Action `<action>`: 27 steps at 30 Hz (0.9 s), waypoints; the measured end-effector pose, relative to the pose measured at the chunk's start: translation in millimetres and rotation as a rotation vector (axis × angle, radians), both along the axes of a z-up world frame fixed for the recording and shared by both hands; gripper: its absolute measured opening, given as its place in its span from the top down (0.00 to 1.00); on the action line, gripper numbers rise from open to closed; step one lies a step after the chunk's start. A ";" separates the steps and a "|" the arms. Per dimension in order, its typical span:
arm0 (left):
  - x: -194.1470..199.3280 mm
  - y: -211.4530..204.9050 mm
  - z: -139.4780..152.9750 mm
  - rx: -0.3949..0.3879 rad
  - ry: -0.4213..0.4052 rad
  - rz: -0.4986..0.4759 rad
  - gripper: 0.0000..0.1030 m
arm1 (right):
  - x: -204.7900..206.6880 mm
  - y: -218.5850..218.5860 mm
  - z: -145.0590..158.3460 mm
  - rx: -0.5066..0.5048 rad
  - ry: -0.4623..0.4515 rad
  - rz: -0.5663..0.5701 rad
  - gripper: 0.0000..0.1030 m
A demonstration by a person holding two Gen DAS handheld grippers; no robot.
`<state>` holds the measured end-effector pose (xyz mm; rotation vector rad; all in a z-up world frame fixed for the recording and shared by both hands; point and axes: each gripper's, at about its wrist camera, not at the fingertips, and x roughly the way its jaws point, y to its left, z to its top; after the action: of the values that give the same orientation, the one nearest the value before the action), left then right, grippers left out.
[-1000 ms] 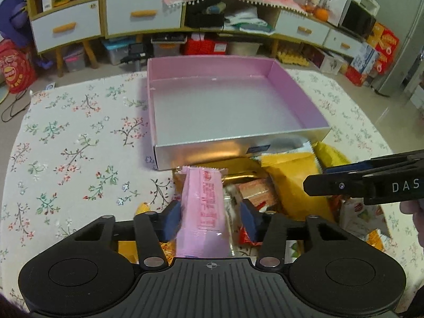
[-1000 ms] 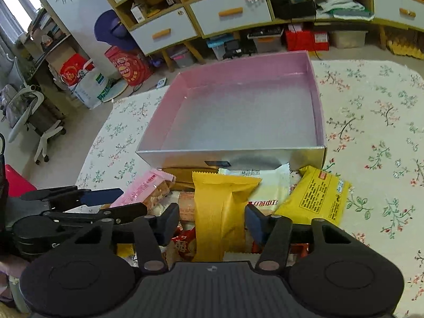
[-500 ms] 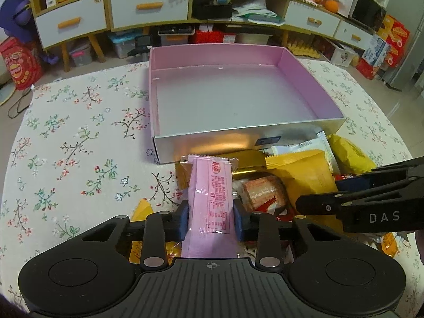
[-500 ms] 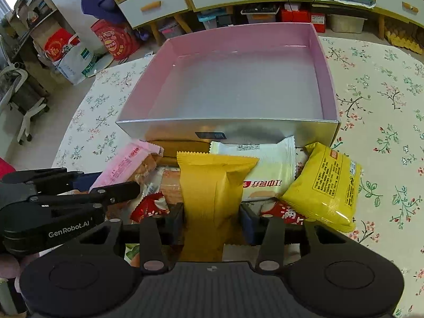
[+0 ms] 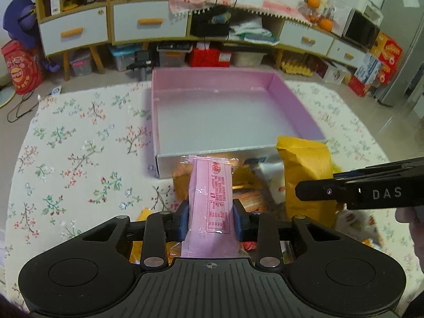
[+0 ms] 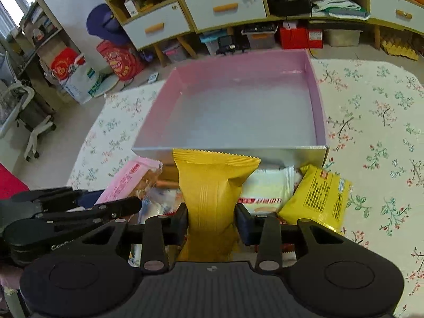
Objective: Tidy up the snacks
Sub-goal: 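Carry both packs into the box and open both tools to release them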
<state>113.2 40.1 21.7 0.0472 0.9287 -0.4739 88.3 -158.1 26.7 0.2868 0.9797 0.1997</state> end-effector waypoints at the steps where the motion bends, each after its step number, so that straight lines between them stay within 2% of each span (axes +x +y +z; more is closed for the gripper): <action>1: -0.7 0.5 3.4 -0.008 -0.007 0.002 0.71 | -0.9 -1.2 3.2 0.004 -0.009 -0.003 0.94; 8: 16.0 -1.0 23.3 -0.079 -0.046 0.051 0.71 | 9.3 -17.0 31.3 0.018 -0.084 -0.055 0.94; 13: 42.5 -9.3 27.9 -0.067 -0.096 0.062 0.71 | 32.1 -37.5 41.3 0.031 -0.133 -0.112 0.94; 18: 71.8 -18.1 12.6 -0.075 -0.119 0.089 0.71 | 56.3 -48.6 32.7 0.029 -0.169 -0.146 0.94; 24: 94.1 -28.7 -18.5 -0.050 -0.139 0.080 0.71 | 80.1 -52.7 7.8 0.008 -0.147 -0.144 0.94; 27: 100.2 -34.4 -32.7 -0.013 -0.135 0.076 0.71 | 88.9 -54.8 -5.6 -0.008 -0.124 -0.137 0.95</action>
<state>213.4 5.8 -11.0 0.0319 0.7917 -0.4006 177.2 -212.9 21.2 0.3296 0.8349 0.0872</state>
